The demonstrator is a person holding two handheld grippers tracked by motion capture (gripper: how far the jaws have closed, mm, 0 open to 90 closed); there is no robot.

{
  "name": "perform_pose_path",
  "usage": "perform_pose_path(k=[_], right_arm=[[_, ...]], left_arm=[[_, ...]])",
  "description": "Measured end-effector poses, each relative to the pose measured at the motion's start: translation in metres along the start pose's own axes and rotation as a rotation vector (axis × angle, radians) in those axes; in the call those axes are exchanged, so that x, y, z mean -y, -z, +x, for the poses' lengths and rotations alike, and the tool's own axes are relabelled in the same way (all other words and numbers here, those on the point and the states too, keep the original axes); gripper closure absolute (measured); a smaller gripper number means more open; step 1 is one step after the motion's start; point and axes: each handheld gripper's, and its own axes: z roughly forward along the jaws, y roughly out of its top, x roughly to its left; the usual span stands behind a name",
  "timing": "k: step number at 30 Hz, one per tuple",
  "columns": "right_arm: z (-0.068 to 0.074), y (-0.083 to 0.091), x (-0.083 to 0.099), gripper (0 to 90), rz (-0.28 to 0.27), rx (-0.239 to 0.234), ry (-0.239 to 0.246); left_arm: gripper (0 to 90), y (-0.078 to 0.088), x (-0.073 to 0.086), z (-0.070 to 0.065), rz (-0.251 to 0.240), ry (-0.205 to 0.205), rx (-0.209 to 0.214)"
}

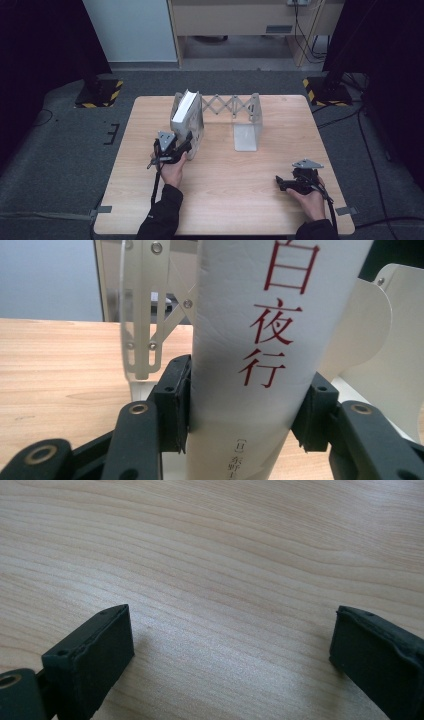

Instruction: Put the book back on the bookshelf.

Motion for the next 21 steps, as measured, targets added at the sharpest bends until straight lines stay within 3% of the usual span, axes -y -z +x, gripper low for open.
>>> perform_pose_path(k=[8, 13, 21], right_arm=[[0.000, 0.000, 0.000, 4.2, 0.000, 0.001, -0.002], [0.000, 0.000, 0.000, 4.2, 0.001, 0.000, 0.002], [0.000, 0.000, 0.000, 4.2, 0.000, 0.001, 0.001]], left_arm=[[49.3, -0.009, -0.002, -0.003, -0.004, 0.010, -0.030], [51.6, -0.002, -0.005, -0.008, 0.027, -0.044, -0.065], [52.5, 0.007, -0.004, -0.002, 0.017, -0.037, -0.078]])
